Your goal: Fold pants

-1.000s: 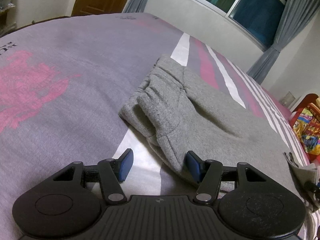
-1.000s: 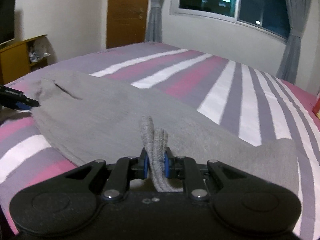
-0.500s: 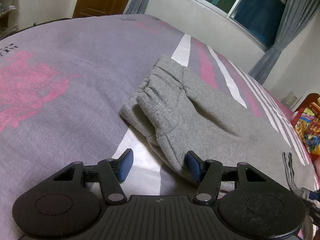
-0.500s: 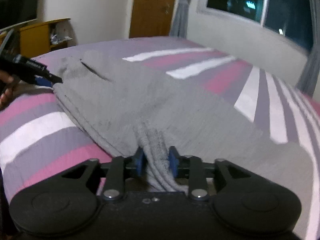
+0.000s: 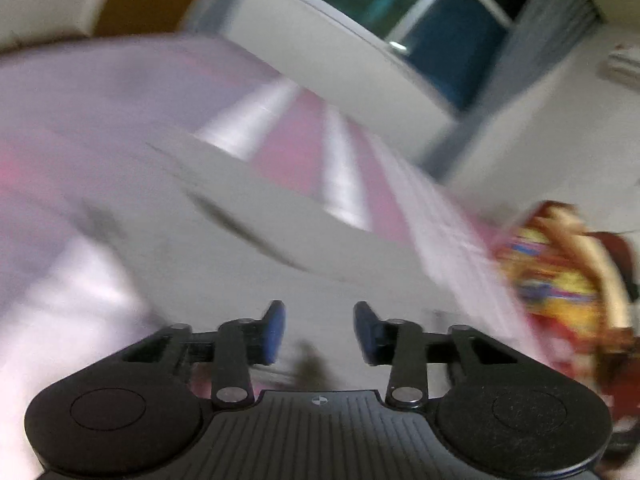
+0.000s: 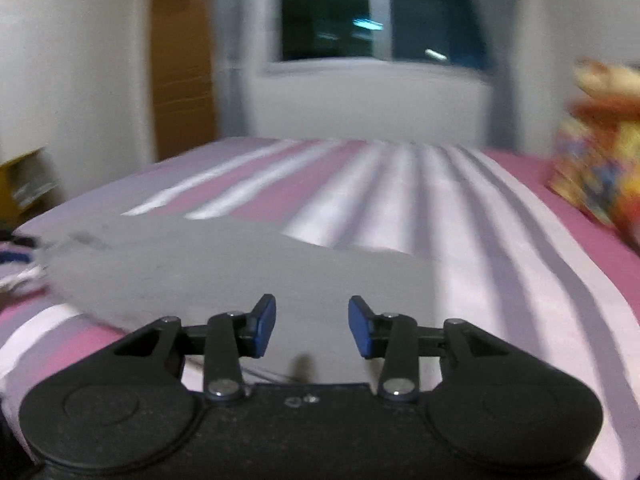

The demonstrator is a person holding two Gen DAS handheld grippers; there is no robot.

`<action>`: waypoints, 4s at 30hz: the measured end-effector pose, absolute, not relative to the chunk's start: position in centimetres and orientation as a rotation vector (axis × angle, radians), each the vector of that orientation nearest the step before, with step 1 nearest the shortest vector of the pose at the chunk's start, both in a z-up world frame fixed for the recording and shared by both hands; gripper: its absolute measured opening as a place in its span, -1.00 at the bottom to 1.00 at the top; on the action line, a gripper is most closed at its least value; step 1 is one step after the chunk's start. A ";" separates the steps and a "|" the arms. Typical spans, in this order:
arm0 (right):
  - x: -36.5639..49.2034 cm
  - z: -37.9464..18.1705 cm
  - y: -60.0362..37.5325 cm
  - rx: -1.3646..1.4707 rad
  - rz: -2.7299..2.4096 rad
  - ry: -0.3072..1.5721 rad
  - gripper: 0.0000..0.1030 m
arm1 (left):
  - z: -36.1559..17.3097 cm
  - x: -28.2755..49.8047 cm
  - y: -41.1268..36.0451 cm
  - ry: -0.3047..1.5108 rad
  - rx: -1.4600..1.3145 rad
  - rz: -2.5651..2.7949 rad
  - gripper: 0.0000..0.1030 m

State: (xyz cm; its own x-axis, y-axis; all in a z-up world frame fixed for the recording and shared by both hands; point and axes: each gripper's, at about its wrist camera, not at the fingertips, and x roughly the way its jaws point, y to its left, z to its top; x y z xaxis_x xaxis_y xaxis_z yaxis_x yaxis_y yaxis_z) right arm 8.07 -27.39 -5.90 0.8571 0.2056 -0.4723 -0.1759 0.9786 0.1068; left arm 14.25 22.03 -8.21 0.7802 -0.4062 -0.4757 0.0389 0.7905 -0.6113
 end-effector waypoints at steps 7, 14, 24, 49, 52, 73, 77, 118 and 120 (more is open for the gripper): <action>7.3 -7.0 -31.9 0.251 0.133 0.521 -0.19 | -9.9 18.9 12.4 0.773 -0.790 -0.534 -0.27; 6.8 -7.5 -32.8 0.289 0.162 0.498 -0.14 | -11.2 20.3 9.4 0.853 -0.807 -0.517 -0.27; 6.9 -8.2 -34.6 0.398 0.108 0.510 -0.10 | -11.6 20.4 6.9 0.940 -0.661 -0.464 -0.28; 7.2 -7.9 -33.1 0.308 0.151 0.509 -0.03 | -13.0 20.0 7.1 0.873 -0.639 -0.470 -0.90; 9.4 -9.4 -31.5 0.224 0.121 0.660 -0.04 | -13.0 20.6 7.5 0.884 -0.627 -0.472 -0.90; 9.9 -8.5 -28.9 0.164 0.250 0.574 0.08 | -11.4 21.9 5.6 0.867 -0.454 -0.457 -0.90; 9.7 -9.8 -26.4 0.001 0.313 0.663 0.06 | -11.3 20.9 6.5 0.838 -0.508 -0.447 -0.90; 14.5 -8.9 -27.3 0.093 0.243 0.643 0.02 | -14.5 26.5 8.0 0.943 -0.860 -0.512 -0.88; 14.2 -9.0 -27.4 0.104 0.261 0.641 0.04 | -16.0 27.2 8.1 0.971 -0.937 -0.556 -0.88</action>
